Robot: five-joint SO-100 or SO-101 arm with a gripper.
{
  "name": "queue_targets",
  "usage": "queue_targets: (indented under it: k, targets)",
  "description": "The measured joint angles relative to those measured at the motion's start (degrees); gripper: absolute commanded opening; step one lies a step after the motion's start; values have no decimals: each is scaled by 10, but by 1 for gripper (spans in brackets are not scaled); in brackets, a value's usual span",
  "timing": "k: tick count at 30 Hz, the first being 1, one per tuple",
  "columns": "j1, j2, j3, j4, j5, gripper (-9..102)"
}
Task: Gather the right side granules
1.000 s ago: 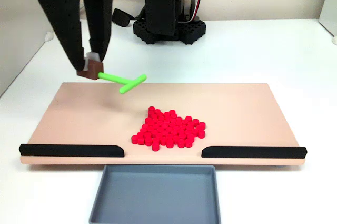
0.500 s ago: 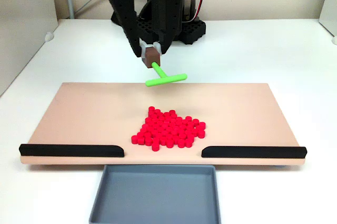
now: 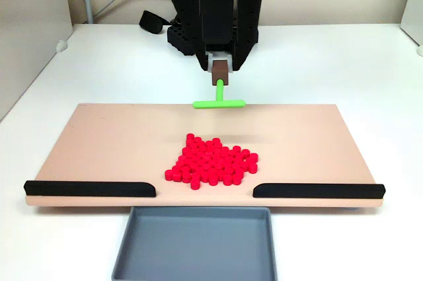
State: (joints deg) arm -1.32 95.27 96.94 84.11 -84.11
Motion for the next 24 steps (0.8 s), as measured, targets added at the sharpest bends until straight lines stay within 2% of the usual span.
queue_targets:
  k: [8, 24]
  targets:
    - [-15, -11, 0, 0, 43, 0]
    - [-15, 4, 0, 4, 19, 0]
